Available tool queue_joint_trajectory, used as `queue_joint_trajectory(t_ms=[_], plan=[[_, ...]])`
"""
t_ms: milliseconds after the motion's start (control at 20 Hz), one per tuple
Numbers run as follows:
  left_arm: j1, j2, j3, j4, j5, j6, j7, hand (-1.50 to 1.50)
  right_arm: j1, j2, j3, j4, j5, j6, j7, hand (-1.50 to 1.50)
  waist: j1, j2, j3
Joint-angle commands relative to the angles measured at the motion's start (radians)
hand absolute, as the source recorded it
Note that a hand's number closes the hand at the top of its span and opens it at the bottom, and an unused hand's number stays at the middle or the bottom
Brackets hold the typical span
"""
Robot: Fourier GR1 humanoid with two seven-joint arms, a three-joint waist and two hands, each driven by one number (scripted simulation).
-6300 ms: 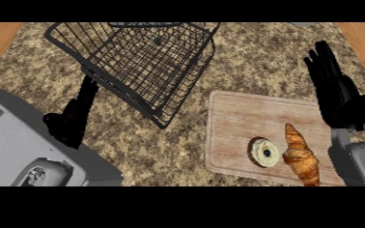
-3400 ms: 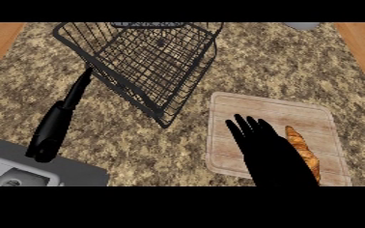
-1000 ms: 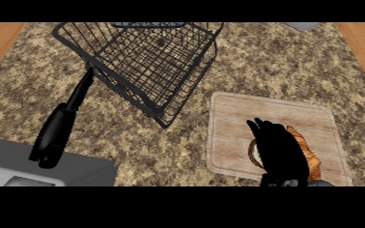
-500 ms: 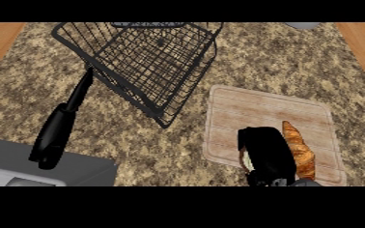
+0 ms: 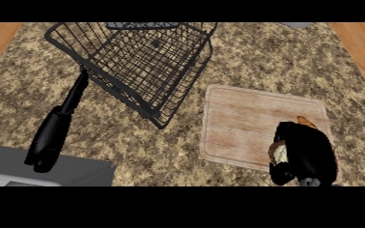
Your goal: Pick the cupcake from the cutting board and place it in the tiered basket
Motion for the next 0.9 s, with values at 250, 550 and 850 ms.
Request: queue_joint_trajectory(t_ms=[250, 550, 850], plan=[[-0.01, 0.012, 0.025, 0.0, 0.004, -0.036, -0.009, 0.0, 0.13, -0.057, -0.198, -0.365, 0.018, 0.028, 0.143, 1.5, 0.008, 0.001, -0.001], [-0.019, -0.03, -0.003, 0.0, -0.017, -0.018, 0.015, 0.0, 0.073, 0.099, -0.244, -0.517, -0.03, -0.035, 0.154, 1.5, 0.015, 0.002, 0.0], [-0.029, -0.02, 0.018, 0.032, -0.02, -0.042, -0.004, 0.0, -0.203, 0.046, -0.282, -0.671, -0.122, 0.249, 0.25, 1.5, 0.024, 0.002, -0.002]])
